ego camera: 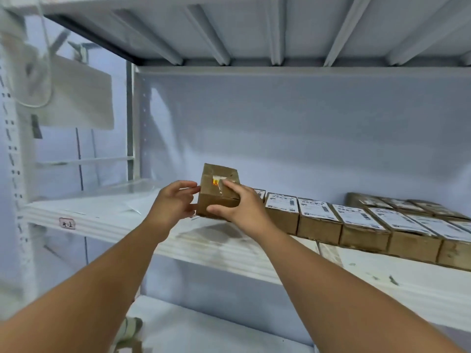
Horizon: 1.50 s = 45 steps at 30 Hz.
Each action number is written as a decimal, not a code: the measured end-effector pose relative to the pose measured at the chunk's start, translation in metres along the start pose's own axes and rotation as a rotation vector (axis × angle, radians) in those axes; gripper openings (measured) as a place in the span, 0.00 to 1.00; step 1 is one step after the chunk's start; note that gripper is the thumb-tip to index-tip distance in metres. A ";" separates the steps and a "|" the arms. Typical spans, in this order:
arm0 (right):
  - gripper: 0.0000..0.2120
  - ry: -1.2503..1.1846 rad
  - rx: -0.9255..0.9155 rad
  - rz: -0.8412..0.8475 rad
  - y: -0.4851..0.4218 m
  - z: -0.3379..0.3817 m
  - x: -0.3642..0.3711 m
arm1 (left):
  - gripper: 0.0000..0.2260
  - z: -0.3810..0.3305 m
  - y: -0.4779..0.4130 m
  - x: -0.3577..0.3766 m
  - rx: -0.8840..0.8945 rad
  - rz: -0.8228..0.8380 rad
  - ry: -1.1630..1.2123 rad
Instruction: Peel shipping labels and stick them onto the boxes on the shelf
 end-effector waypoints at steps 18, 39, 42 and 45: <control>0.34 0.091 -0.106 -0.111 -0.014 0.000 0.054 | 0.12 0.052 -0.059 -0.013 0.088 0.116 -1.163; 0.33 0.082 -0.041 0.067 -0.030 -0.012 0.084 | 0.05 0.063 -0.090 -0.045 0.129 -0.211 -1.236; 0.34 0.120 -0.053 0.070 -0.028 -0.011 0.083 | 0.06 0.064 -0.095 -0.060 0.026 -0.338 -0.869; 0.35 0.147 -0.052 0.031 -0.026 -0.008 0.079 | 0.06 0.063 -0.097 -0.069 -0.018 -0.442 -0.617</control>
Point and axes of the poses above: each hand's wrist, its own y-axis away from the middle knuckle, its own x-axis out of the palm, z = x × y, the point moved 3 cm from there along -y, towards the middle knuckle, and after that the axes turned 5 degrees about -z, right-handed, at the moved point
